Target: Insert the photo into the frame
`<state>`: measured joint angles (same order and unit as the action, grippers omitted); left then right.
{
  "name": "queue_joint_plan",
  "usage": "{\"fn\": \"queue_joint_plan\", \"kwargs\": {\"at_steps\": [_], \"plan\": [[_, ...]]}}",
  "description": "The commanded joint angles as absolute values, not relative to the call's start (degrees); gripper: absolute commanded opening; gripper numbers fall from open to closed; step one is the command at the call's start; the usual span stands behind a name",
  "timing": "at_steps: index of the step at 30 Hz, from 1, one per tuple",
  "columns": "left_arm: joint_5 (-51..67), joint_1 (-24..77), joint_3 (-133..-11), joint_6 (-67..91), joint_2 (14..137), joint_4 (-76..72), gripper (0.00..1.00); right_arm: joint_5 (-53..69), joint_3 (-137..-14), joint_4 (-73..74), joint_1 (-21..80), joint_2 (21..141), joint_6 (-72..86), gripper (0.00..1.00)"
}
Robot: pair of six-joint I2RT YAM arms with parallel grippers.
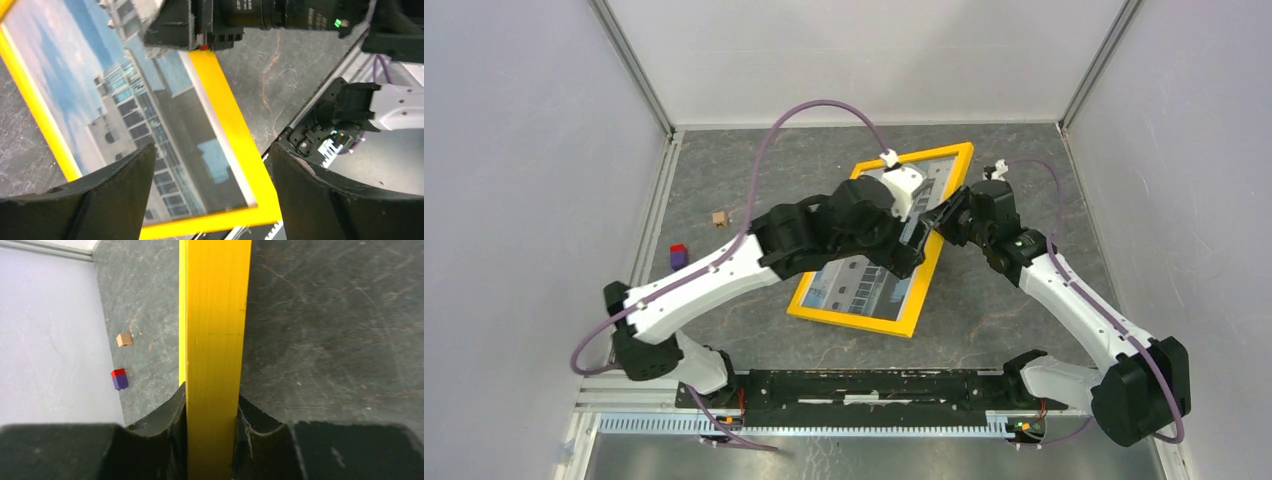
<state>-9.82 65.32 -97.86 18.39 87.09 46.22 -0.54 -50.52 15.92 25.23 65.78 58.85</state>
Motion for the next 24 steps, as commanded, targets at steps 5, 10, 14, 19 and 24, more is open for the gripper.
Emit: {"fn": "queue_joint_plan", "kwargs": {"at_steps": [5, 10, 14, 19, 24], "plan": [[-8.61, 58.59, -94.69, 16.61, 72.82, 48.02, 0.97, 9.54, -39.03, 10.57, 11.24, 64.34, 33.14, 0.0], [-4.73, 50.73, -100.08, 11.09, 73.81, 52.22, 1.0, 18.92, -34.46, 11.46, -2.32, 68.98, 20.02, 0.0], [-4.83, 48.74, -99.7, 8.26, 75.85, 49.97, 1.0, 22.29, -30.19, 8.58, -11.32, 71.64, 17.91, 0.0], [-1.7, 45.14, -94.1, 9.65, 76.19, 43.94, 1.0, 21.07, -34.46, 12.63, -16.12, 76.73, 11.55, 0.0], [16.56, 34.26, -80.2, 16.85, 71.21, 32.91, 0.98, 9.37, -41.78, 18.13, -19.63, 79.81, 7.19, 0.0]]}}
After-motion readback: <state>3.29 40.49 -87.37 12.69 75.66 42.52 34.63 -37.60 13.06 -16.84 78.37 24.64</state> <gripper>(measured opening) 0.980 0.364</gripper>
